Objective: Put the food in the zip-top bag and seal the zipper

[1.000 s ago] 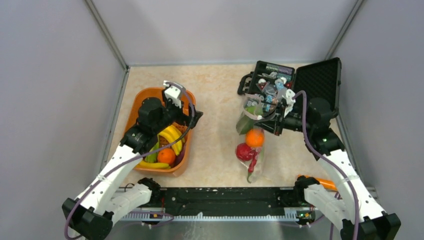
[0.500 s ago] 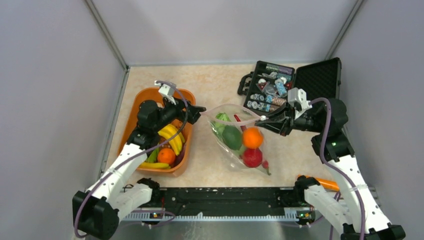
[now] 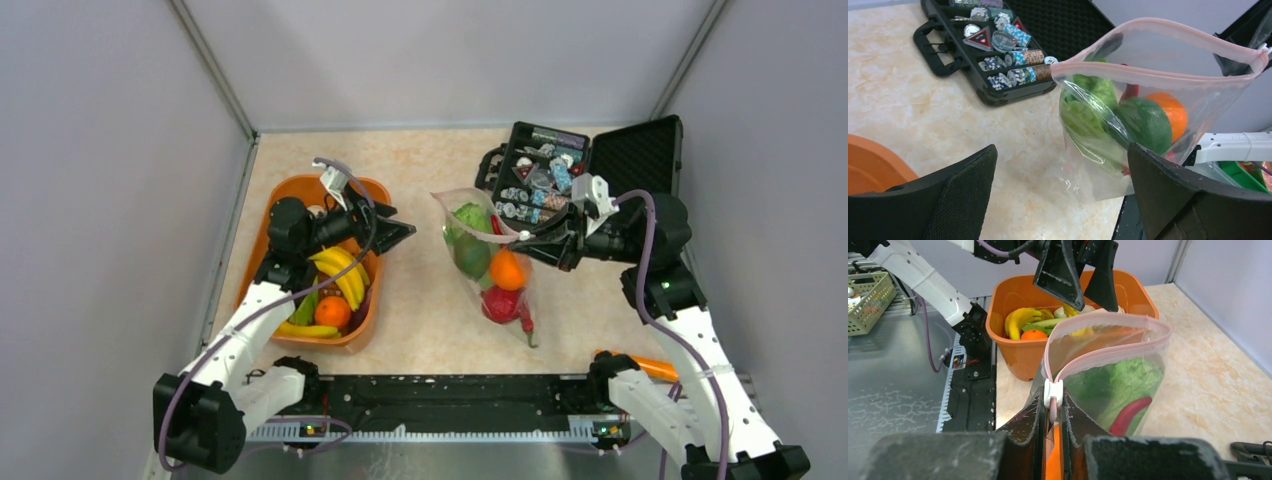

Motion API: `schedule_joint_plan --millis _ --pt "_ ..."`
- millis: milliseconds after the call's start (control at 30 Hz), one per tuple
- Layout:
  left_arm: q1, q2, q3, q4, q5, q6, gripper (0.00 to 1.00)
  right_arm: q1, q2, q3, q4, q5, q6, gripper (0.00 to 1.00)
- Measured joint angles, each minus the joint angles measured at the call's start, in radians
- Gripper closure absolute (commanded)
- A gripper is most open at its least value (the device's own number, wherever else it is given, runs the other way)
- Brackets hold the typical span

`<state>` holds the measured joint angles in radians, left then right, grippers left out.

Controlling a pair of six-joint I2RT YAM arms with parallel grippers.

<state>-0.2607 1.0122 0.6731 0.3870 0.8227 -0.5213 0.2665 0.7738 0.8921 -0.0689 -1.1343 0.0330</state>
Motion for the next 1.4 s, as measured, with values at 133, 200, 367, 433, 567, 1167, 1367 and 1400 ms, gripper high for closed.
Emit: schedule_joint_plan --millis 133,200,367,433,567,1167,1367,1400 --pt "0.006 0.010 0.092 -0.124 -0.031 0.016 0.01 0.000 0.000 0.000 -0.027 -0.003 -0.016 1.00" --pt "0.006 0.019 0.137 -0.156 -0.040 0.010 0.01 0.000 0.001 0.000 -0.039 -0.009 -0.027 1.00" --pt "0.006 0.024 0.192 -0.188 -0.048 -0.031 0.01 0.000 0.012 0.000 -0.063 -0.034 -0.042 1.00" --pt "0.006 0.040 0.211 -0.208 -0.014 -0.023 0.03 0.000 0.019 0.000 -0.063 -0.045 -0.042 1.00" --pt "0.000 0.125 0.307 -0.372 0.100 0.119 0.05 0.000 0.023 0.000 -0.062 -0.075 -0.041 1.00" --pt "-0.125 0.188 0.402 -0.636 0.116 0.464 0.04 0.000 0.023 0.000 -0.063 -0.161 -0.042 1.00" --pt "-0.125 0.132 0.402 -0.574 0.096 0.446 0.04 0.000 0.019 0.000 -0.087 -0.180 -0.059 1.00" --pt "-0.124 0.123 0.402 -0.557 0.097 0.441 0.06 0.000 0.018 0.000 -0.092 -0.182 -0.060 1.00"
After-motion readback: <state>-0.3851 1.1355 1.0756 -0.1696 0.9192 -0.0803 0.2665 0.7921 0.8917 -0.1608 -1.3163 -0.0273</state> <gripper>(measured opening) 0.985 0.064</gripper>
